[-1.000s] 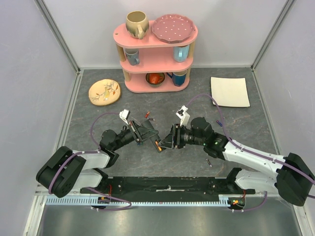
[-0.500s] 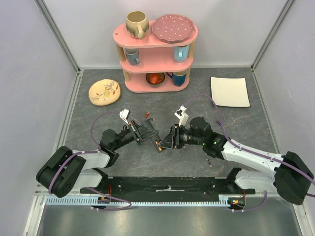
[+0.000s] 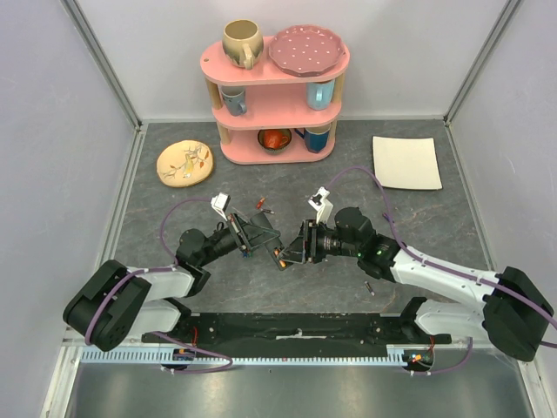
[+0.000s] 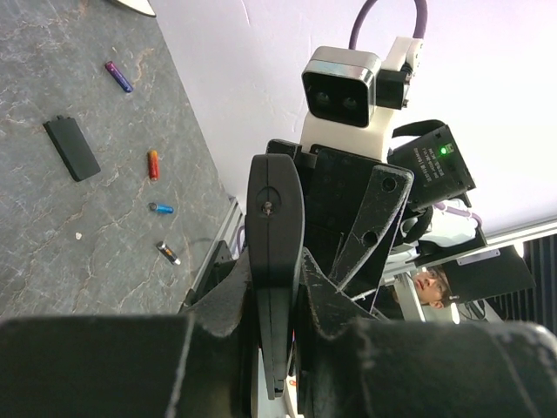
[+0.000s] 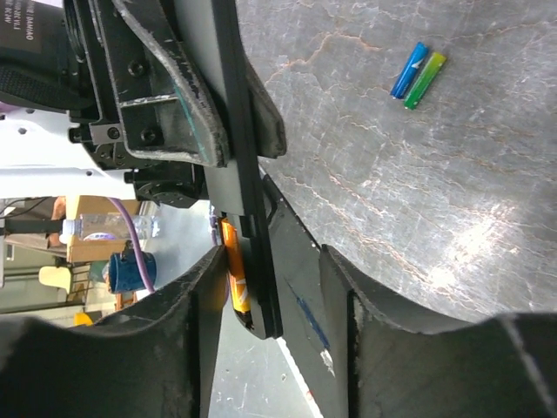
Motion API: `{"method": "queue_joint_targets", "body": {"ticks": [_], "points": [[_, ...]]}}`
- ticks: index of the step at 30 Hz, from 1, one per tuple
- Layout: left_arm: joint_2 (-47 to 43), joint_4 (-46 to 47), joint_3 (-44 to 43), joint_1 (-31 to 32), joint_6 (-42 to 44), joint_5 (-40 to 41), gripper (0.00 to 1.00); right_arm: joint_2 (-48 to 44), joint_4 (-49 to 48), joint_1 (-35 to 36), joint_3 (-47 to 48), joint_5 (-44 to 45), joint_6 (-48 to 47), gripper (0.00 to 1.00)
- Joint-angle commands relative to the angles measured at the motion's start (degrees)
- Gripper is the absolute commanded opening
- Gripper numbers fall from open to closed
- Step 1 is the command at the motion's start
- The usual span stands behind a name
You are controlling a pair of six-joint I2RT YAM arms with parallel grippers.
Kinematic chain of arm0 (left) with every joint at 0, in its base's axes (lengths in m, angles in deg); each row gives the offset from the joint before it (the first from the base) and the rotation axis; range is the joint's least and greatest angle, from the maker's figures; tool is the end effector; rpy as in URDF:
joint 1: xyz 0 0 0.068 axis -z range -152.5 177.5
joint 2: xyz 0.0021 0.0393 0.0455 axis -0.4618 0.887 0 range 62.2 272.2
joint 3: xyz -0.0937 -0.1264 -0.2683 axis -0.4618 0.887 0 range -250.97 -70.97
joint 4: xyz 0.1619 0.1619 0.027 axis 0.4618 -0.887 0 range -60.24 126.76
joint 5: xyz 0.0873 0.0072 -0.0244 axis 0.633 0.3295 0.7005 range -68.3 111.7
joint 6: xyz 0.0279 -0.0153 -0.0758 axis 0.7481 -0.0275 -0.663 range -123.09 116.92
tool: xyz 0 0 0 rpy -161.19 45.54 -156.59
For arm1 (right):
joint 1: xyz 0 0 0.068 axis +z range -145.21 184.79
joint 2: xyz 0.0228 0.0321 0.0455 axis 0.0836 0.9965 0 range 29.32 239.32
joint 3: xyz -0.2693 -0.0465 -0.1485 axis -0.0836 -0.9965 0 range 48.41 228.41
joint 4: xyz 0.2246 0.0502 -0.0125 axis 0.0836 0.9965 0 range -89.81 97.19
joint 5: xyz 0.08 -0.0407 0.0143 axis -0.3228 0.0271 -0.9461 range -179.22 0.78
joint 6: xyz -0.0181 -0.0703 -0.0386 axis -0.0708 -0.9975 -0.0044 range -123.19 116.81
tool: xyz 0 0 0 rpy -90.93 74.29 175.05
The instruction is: Load the batteries into the remote control
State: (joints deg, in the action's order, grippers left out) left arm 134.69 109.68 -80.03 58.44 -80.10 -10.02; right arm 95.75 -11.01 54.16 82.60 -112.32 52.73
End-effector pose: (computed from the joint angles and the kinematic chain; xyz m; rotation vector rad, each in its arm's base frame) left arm 0.1608 -0.1403 0.2625 -0.1369 1.7448 -1.8621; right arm 0.1352 0.2006 0.2792 -0.1866 2.2654 1.5081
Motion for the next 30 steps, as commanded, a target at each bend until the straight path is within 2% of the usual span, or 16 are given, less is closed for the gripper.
{"method": "queue_joint_targets", "body": {"ticks": [1,11,14,15,16,18,20,23,27,28,30], "points": [[-1.4,15.5,-0.6,0.0,-0.8,-0.7,0.02,-2.0,2.5,-0.3,1.4,1.6,-0.5,0.59],[-2.0,12.1,1.0,0.0,2.0,0.2,0.02,-7.6,7.9,-1.8,6.2,2.0,-3.5,0.73],[-2.3,9.7,1.2,-0.4,3.7,-0.1,0.02,-9.0,16.1,-3.0,12.0,3.2,-10.3,0.76],[-2.3,9.5,1.4,-0.7,3.7,-0.2,0.02,-9.3,21.7,-3.2,13.6,4.6,-12.8,0.77],[-2.4,9.7,1.5,-1.0,3.5,-0.8,0.02,-9.9,24.8,-3.4,15.2,7.2,-15.0,0.77],[-3.8,9.1,2.0,-1.8,3.1,-1.6,0.02,-9.4,33.6,-3.5,19.1,18.5,-20.8,0.77],[-5.9,7.2,2.9,-2.6,3.1,-1.8,0.02,-8.4,37.2,-3.5,20.0,29.8,-23.2,0.76],[-11.9,-1.3,4.7,-2.8,4.2,-0.9,0.02,-5.1,38.1,-3.5,17.8,34.6,-24.1,0.75],[-25.0,-16.7,5.5,-2.9,7.9,0.3,0.02,2.7,33.1,-3.5,15.4,39.2,-25.1,0.71],[-27.2,-23.4,5.4,-2.9,8.5,1.0,0.02,4.0,32.1,-3.6,15.5,39.5,-25.6,0.70],[-32.1,-29.2,4.7,-3.0,10.6,1.4,0.02,8.2,28.9,-3.5,16.3,39.3,-28.1,0.69]]}}
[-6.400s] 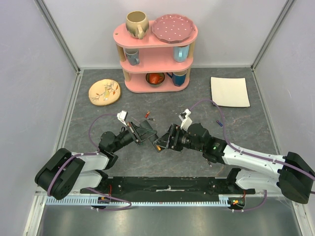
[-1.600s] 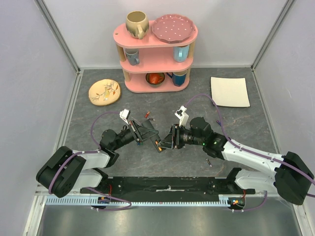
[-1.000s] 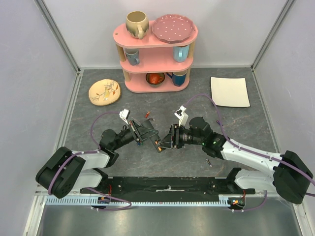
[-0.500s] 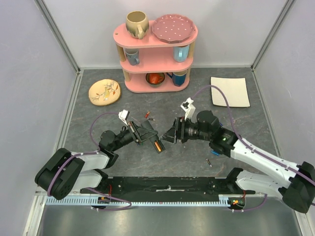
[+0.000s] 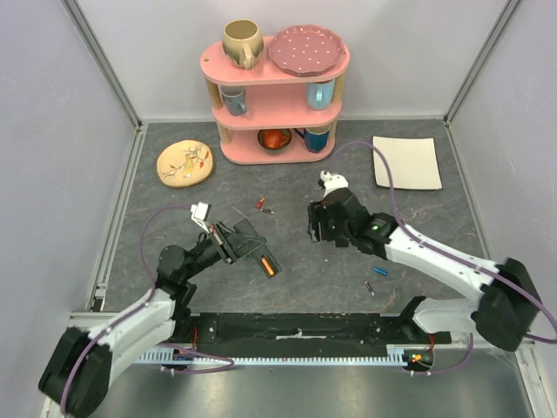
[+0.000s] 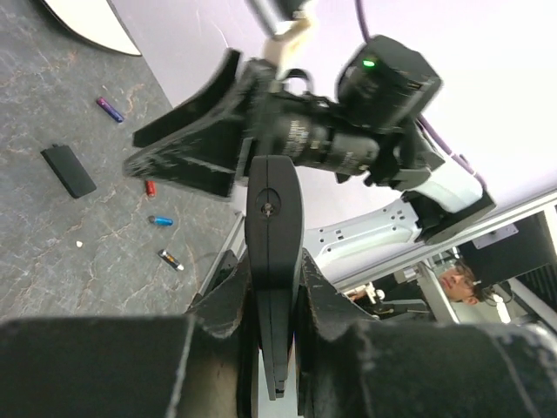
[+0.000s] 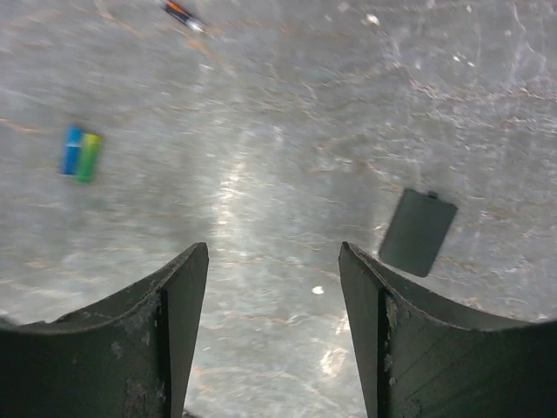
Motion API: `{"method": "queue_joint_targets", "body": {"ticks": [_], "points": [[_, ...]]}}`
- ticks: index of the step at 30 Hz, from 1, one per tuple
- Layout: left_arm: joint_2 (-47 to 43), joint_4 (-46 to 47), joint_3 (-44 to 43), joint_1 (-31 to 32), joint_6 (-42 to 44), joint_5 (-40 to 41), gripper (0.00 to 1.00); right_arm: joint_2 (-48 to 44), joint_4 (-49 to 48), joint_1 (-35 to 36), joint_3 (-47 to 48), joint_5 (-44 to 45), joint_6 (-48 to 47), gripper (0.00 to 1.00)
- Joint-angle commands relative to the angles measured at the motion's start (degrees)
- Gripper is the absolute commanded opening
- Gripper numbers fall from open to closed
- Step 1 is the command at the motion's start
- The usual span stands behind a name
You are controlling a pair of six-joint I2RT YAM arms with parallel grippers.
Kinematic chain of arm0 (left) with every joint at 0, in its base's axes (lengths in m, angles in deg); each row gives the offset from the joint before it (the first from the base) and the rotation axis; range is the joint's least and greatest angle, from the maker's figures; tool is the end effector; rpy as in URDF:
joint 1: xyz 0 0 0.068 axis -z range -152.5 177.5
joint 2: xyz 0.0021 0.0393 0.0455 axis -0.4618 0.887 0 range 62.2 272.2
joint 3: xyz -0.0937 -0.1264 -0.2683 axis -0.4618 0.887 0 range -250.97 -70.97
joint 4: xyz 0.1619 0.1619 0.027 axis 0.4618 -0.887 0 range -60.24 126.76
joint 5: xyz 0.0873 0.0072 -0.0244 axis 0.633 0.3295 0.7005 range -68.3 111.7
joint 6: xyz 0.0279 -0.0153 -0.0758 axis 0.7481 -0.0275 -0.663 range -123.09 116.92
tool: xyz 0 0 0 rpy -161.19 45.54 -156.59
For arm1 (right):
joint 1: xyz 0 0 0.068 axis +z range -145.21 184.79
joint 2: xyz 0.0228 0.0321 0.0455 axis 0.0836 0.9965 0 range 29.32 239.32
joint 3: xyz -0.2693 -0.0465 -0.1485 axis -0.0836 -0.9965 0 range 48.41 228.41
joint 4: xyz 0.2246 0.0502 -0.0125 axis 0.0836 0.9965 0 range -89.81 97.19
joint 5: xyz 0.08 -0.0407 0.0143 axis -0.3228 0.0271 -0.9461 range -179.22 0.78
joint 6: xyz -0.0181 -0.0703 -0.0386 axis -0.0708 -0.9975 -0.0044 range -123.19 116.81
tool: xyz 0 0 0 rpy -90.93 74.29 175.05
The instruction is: Load the batteries into the remote control
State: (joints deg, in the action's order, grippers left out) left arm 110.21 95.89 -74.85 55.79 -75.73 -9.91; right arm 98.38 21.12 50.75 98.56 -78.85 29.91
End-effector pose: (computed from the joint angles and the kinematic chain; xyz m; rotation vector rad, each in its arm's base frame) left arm 0.1065 -0.0999 0.2696 -0.0542 1.6101 -1.7915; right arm 0.1777 0.1651 0.2925 -0.1608 2.3022 0.5255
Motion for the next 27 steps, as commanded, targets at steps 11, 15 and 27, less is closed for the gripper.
{"method": "queue_joint_targets", "body": {"ticks": [11,15,27], "points": [[-18.5,-25.3,1.2,-1.0,4.4,-1.3,0.02,29.3,-10.7,-0.1,17.7,2.4,-16.7,0.65],[-18.4,-22.8,1.8,-1.3,2.9,-2.8,0.02,34.6,-14.3,-0.2,19.9,2.5,-18.2,0.65],[-23.5,-24.8,2.2,-1.6,2.8,-0.5,0.02,44.1,-22.6,-0.3,26.9,-3.5,-23.3,0.65]]}}
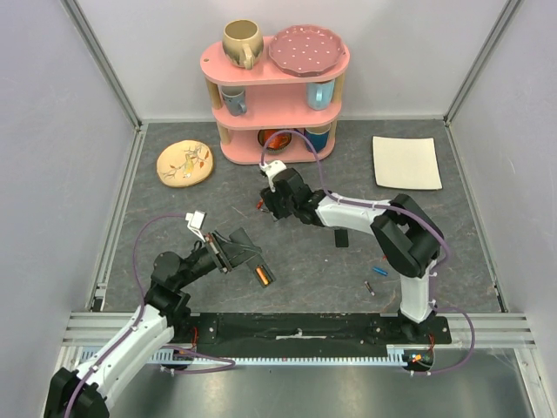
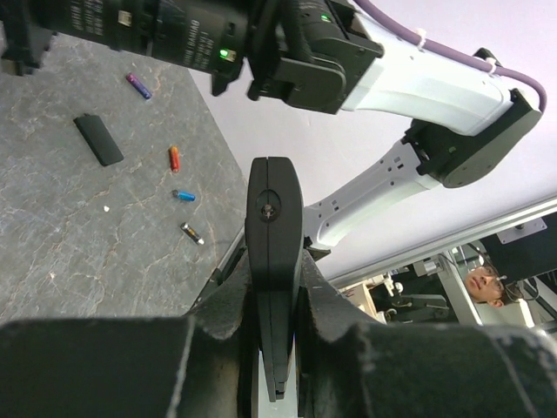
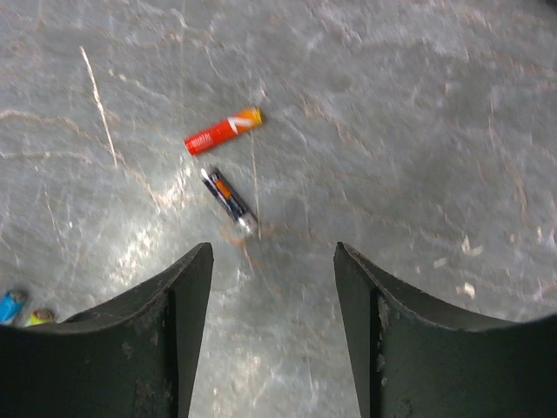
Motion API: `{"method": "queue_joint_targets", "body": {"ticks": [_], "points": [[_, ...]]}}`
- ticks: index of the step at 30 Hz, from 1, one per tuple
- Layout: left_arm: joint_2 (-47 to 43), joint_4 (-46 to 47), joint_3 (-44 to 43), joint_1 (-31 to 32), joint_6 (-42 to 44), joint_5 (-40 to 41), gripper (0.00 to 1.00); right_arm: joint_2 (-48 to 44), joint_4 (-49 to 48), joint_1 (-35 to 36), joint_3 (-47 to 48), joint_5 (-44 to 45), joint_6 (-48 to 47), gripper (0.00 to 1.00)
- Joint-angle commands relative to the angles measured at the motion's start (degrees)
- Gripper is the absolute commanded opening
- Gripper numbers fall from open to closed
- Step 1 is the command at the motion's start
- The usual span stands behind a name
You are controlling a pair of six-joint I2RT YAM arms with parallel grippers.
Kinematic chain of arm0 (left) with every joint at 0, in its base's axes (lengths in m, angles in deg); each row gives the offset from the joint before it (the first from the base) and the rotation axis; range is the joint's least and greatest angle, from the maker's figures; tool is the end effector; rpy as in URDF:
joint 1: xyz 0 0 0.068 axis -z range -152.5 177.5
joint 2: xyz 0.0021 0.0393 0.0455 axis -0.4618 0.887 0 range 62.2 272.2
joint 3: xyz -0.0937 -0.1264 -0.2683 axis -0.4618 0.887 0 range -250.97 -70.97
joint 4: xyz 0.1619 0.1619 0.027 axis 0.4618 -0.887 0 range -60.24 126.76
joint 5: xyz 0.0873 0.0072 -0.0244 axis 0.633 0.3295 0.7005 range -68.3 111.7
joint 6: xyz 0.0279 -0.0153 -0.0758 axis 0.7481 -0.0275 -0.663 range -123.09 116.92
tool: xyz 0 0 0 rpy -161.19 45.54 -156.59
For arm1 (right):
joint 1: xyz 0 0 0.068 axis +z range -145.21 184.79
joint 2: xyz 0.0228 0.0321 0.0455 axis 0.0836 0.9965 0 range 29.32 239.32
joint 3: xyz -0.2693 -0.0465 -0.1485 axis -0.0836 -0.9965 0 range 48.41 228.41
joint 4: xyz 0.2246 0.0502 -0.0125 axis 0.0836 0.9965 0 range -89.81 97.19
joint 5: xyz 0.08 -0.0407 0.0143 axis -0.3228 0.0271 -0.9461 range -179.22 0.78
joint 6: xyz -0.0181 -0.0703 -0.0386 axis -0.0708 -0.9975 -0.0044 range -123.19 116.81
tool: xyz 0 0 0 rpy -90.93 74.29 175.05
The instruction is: Load the batteries into the remote control
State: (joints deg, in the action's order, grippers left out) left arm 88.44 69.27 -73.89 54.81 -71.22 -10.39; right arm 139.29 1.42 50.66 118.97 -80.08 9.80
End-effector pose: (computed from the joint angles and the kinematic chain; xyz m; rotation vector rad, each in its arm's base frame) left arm 0.0705 -0.0792 0.2405 -0.0516 1.6945 -1.7068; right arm 0.3111 0.3043 0.2163 -0.5681 2.2235 0.3582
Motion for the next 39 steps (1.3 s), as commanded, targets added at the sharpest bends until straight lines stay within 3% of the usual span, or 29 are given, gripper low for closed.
{"method": "queue_joint_targets", "body": {"ticks": [1,24,33,39], "points": [[-2.4,2.4,1.3,-0.8,-2.3,0.4,0.02,3.8,-2.6,-0.3,6.9,-3.3,-3.8,0.65],[-4.3,1.6,0.3,-1.0,-4.5,2.6,0.02,10.8,0.9,-0.3,9.9,-5.0,-6.0,0.50],[-4.2,1.8,0.5,-1.0,-4.5,2.6,0.02,11.3,2.3,-0.3,9.3,-5.7,-6.1,0.38],[-4.3,1.9,0.5,-1.1,-4.5,2.4,0.02,11.3,3.9,-0.3,8.7,-5.2,-6.1,0.21]]}}
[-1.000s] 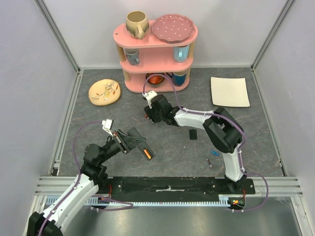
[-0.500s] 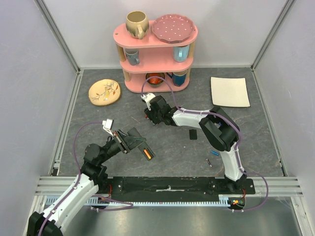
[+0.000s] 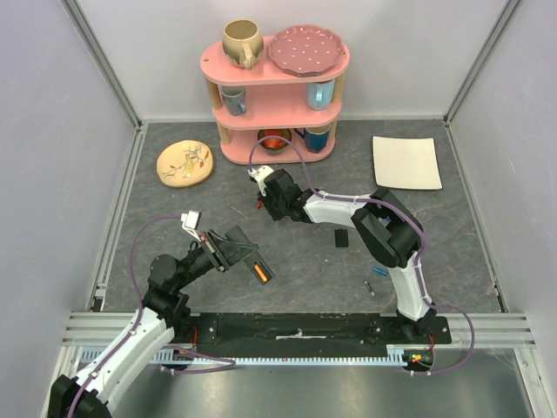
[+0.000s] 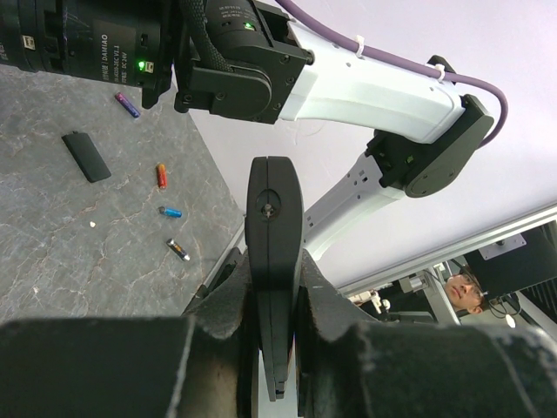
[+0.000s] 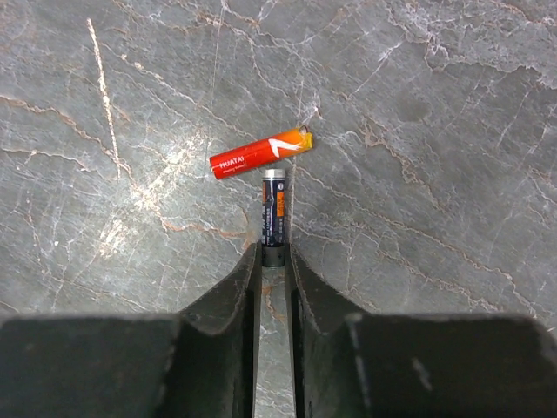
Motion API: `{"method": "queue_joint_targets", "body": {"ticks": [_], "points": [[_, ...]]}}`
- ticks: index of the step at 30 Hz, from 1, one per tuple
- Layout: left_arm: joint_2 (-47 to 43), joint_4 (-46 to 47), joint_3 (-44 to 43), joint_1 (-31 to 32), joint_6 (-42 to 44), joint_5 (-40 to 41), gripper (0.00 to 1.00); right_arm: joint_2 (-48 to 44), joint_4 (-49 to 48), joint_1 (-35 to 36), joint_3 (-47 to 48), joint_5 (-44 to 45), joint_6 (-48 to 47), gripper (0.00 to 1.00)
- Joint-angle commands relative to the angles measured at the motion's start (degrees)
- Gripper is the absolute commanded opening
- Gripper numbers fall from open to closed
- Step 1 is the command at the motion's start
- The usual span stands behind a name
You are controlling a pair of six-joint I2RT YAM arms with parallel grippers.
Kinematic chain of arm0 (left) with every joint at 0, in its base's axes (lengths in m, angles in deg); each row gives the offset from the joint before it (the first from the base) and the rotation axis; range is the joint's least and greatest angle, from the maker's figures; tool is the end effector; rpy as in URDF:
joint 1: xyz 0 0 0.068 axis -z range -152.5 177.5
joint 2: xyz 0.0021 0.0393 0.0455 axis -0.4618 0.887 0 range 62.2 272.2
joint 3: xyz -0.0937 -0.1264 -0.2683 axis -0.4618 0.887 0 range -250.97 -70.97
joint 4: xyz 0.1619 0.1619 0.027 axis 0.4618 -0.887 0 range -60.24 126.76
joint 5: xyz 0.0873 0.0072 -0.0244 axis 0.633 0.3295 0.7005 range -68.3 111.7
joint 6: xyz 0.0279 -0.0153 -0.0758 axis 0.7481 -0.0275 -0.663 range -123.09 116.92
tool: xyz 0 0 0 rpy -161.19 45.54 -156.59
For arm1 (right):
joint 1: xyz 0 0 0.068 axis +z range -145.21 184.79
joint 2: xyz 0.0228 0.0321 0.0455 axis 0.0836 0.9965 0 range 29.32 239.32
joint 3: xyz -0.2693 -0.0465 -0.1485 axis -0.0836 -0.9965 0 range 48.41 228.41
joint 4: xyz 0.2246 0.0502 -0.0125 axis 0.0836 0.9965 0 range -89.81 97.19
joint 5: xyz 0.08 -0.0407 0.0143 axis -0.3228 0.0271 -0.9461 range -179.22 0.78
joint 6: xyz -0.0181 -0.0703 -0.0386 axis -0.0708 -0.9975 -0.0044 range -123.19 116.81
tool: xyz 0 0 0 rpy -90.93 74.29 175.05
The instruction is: Load the batteries into the remote control
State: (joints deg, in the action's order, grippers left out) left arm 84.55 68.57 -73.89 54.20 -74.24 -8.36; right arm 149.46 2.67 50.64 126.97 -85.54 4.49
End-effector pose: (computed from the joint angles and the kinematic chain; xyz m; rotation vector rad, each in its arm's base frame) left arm 0.0659 -0.0733 0.2442 -0.1074 1.6323 -1.7280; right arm 0.3342 0.3376 0.1791 -0.7444 2.2508 0.3845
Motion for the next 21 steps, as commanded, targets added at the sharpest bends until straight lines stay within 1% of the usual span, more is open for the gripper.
{"method": "queue_joint_targets", "body": {"ticks": [1,2,3,5,8,11,12,14,18,21], "points": [[-0.4,2.6,0.5,-0.4,-1.5,0.4,0.02,0.6,2.9,-0.3,0.5,0.9,-0.7,0.14],[-0.3,2.6,0.5,-0.4,-1.5,0.3,0.02,-0.1,2.9,-0.3,-0.4,2.9,0.2,0.11],[-0.5,2.6,0.5,-0.4,-1.4,0.4,0.02,-1.9,2.5,-0.4,-1.1,3.7,0.8,0.05],[-0.6,2.6,0.4,-0.4,-1.4,0.4,0.02,-3.9,2.2,-1.2,-3.1,4.7,3.1,0.00],[-0.2,2.8,0.0,-0.4,-1.0,0.4,0.02,-8.6,3.4,-1.4,-5.0,6.7,4.8,0.00],[0.6,3.0,-0.4,-0.4,-0.3,0.4,0.02,-13.3,6.4,-1.4,-7.3,7.4,5.8,0.00],[1.1,3.0,-0.5,-0.4,0.0,0.3,0.02,-15.6,8.0,-1.4,-8.1,7.9,7.6,0.00],[1.6,3.3,-0.7,-0.4,0.3,0.4,0.02,-17.9,9.7,-1.4,-11.3,7.8,9.8,0.00],[3.9,5.1,-0.8,-0.4,1.0,0.6,0.02,-24.8,12.3,-1.3,-19.1,7.7,17.3,0.00],[7.0,7.6,-0.8,-0.4,0.9,0.4,0.02,-28.0,14.6,-1.2,-24.8,7.0,19.1,0.00]]}}
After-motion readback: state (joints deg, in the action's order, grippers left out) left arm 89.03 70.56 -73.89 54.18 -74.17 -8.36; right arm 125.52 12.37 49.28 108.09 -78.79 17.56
